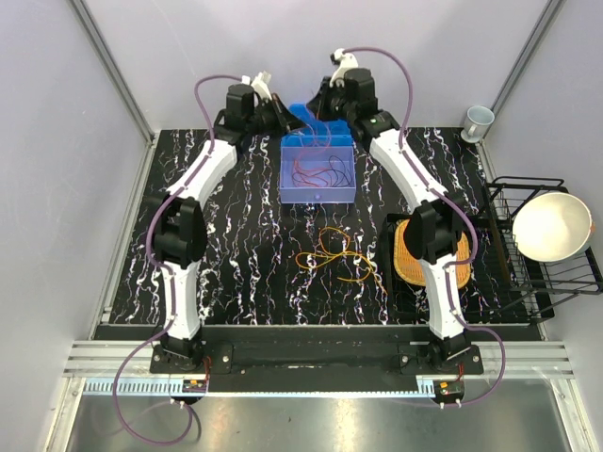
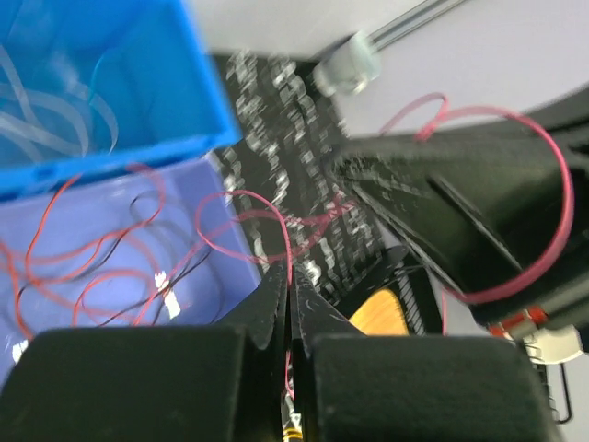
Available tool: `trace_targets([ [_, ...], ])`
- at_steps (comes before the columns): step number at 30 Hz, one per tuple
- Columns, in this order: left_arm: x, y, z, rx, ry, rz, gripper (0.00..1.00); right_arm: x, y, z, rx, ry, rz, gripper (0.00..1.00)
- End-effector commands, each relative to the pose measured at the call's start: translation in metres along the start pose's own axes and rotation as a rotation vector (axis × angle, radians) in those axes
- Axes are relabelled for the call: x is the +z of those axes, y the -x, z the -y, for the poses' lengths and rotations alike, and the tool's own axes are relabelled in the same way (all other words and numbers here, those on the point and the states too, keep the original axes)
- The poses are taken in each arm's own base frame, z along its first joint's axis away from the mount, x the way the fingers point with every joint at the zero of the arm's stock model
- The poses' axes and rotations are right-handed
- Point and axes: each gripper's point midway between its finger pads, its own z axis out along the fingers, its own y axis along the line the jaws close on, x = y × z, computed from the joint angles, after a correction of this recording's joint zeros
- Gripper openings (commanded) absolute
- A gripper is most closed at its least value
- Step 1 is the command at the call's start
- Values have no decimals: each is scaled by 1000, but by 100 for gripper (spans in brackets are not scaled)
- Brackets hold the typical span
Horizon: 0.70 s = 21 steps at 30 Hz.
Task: Untangle the cables
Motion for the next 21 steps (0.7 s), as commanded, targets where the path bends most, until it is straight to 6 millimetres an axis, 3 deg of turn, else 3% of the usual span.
trace_targets([
  [1,17,-26,-36,-29,61,-63,0,-5,-8,0,53,-25,-7,0],
  [7,19,-50,-70,-43,191,-122,1,-4,-56,20,115,-97,-112,0],
  [10,16,-58,-86,-47,273,-146,7,-2,-73,27,136,-122,-155,0],
  [11,16,-59,-87,-43,279,-152,12,-2,-76,29,138,-132,-163,0],
  [12,16,-60,-89,-45,283,-158,28,0,-83,32,144,-143,-177,0],
  [14,12,-59,-86,-35,297,-166,42,0,-85,35,147,-161,-189,0],
  [15,8,-55,-80,-21,300,-158,55,2,-90,39,149,-175,-202,0],
  [17,1,-50,-78,12,344,-138,63,0,-87,42,144,-204,-212,1],
  [19,-11,-41,-68,38,371,-112,78,0,-90,46,144,-224,-231,5],
  [21,-22,-32,-56,66,375,-93,81,1,-95,48,145,-235,-246,16],
])
